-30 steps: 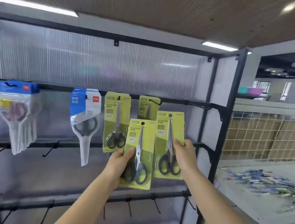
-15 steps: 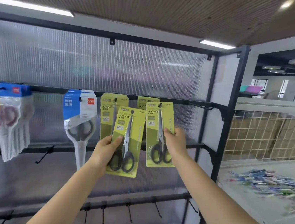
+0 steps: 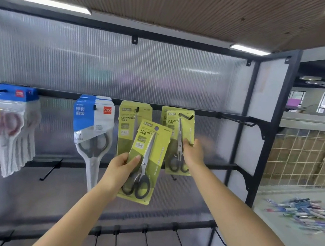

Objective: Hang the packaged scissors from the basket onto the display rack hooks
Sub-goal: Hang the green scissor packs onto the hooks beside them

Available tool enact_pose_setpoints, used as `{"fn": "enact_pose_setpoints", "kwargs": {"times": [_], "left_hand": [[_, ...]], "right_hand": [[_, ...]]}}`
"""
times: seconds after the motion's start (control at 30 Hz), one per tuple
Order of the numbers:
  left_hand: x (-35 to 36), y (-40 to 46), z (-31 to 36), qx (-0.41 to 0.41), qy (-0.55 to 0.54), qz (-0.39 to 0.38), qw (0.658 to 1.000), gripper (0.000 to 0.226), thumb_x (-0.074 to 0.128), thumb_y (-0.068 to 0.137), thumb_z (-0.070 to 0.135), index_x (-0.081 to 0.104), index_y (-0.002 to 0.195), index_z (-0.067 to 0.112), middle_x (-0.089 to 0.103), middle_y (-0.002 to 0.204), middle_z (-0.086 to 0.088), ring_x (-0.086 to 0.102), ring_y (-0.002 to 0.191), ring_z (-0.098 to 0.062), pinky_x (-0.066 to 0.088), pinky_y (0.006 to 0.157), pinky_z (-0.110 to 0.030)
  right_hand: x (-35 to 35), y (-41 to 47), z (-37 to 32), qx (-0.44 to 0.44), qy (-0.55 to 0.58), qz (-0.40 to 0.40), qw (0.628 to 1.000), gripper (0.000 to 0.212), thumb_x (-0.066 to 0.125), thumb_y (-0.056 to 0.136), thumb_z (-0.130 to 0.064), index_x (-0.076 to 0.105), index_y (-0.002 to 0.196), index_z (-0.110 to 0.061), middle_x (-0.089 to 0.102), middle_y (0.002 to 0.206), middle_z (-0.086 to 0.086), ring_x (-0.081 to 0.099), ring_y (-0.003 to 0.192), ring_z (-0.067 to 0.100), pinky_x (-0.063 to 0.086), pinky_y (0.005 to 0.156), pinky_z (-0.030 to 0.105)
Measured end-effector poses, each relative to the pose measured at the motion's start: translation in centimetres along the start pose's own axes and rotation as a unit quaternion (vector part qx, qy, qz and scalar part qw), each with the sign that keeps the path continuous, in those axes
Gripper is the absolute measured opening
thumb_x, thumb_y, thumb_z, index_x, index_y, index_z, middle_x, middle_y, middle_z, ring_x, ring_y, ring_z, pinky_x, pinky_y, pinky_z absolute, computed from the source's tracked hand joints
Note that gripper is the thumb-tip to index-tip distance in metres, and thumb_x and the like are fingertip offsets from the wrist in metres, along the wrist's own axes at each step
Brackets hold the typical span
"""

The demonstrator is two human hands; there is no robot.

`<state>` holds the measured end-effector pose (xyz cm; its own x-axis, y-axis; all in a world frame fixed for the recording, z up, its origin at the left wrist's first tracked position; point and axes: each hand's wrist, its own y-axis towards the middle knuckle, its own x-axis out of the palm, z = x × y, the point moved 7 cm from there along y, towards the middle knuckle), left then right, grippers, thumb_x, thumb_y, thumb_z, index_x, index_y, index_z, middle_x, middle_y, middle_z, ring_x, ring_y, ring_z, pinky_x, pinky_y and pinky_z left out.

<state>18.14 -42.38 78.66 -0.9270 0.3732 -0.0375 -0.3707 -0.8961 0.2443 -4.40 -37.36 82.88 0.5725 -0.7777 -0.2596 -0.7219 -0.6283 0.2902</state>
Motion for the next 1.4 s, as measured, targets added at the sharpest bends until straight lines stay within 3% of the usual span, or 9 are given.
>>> {"fn": "enact_pose_setpoints", "kwargs": {"times": [0.17,0.37,0.5,0.63,0.77,0.9,1.03,1.13,1.4], "left_hand": [[0.1,0.0,0.1,0.039,0.053,-0.025,0.998,0.018,0.054,0.095,0.02,0.063,0.094,0.004,0.065,0.078,-0.004,0.057,0.07,-0.015,0.046,0.059,-0.016],[0.0,0.4,-0.4,0.041,0.068,-0.034,0.996,0.024,0.053,0.095,0.022,0.062,0.1,-0.001,0.061,0.083,-0.009,0.055,0.075,-0.02,0.044,0.069,-0.029],[1.3,0.5,-0.4,0.043,0.065,-0.056,0.995,0.029,0.053,0.095,0.022,0.059,0.092,-0.006,0.053,0.074,-0.009,0.047,0.067,-0.018,0.038,0.059,-0.02],[3.5,0.1,-0.2,0.046,0.046,-0.078,0.995,0.019,0.054,0.095,0.019,0.058,0.082,0.006,0.055,0.067,0.0,0.049,0.06,-0.01,0.039,0.053,-0.013],[5.7,-0.2,0.1,0.028,0.003,-0.091,0.995,0.021,0.055,0.094,0.019,0.061,0.091,0.0,0.062,0.075,-0.004,0.058,0.068,-0.011,0.046,0.064,-0.021],[7.5,-1.0,0.2,0.02,-0.016,-0.107,0.994,0.032,0.056,0.093,0.023,0.057,0.097,-0.008,0.058,0.08,-0.01,0.055,0.072,-0.02,0.045,0.065,-0.028],[8.4,-1.6,0.6,0.033,-0.005,-0.14,0.99,0.018,0.058,0.092,0.018,0.058,0.076,0.01,0.055,0.053,0.013,0.05,0.053,-0.003,0.041,0.053,-0.017],[8.5,-1.7,1.1,0.039,-0.012,-0.139,0.989,0.016,0.061,0.09,0.017,0.059,0.074,0.016,0.055,0.052,0.013,0.051,0.057,-0.008,0.045,0.061,-0.028],[8.4,-1.3,3.3,0.08,-0.01,-0.111,0.991,0.013,0.058,0.092,0.016,0.059,0.079,0.015,0.058,0.051,0.014,0.054,0.051,0.0,0.049,0.053,-0.018]], "right_hand": [[1.6,2.0,0.7,0.0,-0.009,-0.008,1.0,0.034,0.039,0.101,-0.029,0.049,0.118,-0.001,0.059,0.115,0.017,0.054,0.106,0.032,0.037,0.078,0.031],[1.7,2.8,1.0,0.009,-0.054,-0.023,0.998,0.038,0.037,0.101,-0.032,0.048,0.12,0.0,0.057,0.119,0.018,0.053,0.103,0.03,0.039,0.081,0.035],[-0.6,2.8,0.4,0.009,-0.017,-0.002,1.0,0.033,0.04,0.1,-0.033,0.054,0.112,-0.005,0.059,0.109,0.012,0.055,0.103,0.03,0.042,0.08,0.034],[-2.6,0.6,-2.5,-0.005,0.07,-0.115,0.991,0.032,0.041,0.098,-0.042,0.058,0.094,-0.015,0.063,0.092,0.004,0.061,0.083,0.018,0.051,0.075,0.033],[-4.8,-1.6,-4.8,-0.095,-0.08,-0.177,0.976,0.016,0.054,0.094,-0.033,0.059,0.1,-0.018,0.064,0.096,-0.002,0.059,0.08,0.009,0.047,0.063,0.018],[-6.3,-2.5,-5.5,-0.133,-0.104,-0.144,0.975,0.007,0.058,0.092,-0.018,0.055,0.086,-0.019,0.063,0.083,-0.001,0.056,0.066,0.007,0.047,0.06,0.019],[-7.7,-2.7,-7.3,-0.165,-0.1,-0.117,0.974,0.007,0.059,0.091,-0.015,0.057,0.085,-0.017,0.059,0.078,-0.003,0.053,0.065,0.008,0.047,0.061,0.023],[-8.3,-2.6,-9.2,-0.212,-0.142,-0.097,0.962,0.007,0.06,0.09,-0.018,0.058,0.084,-0.02,0.058,0.082,-0.004,0.054,0.073,0.01,0.048,0.07,0.028],[-7.8,-1.4,-11.7,-0.249,-0.158,-0.057,0.954,0.01,0.059,0.091,-0.017,0.064,0.097,-0.011,0.054,0.08,-0.011,0.049,0.074,0.0,0.037,0.063,0.011]]}}
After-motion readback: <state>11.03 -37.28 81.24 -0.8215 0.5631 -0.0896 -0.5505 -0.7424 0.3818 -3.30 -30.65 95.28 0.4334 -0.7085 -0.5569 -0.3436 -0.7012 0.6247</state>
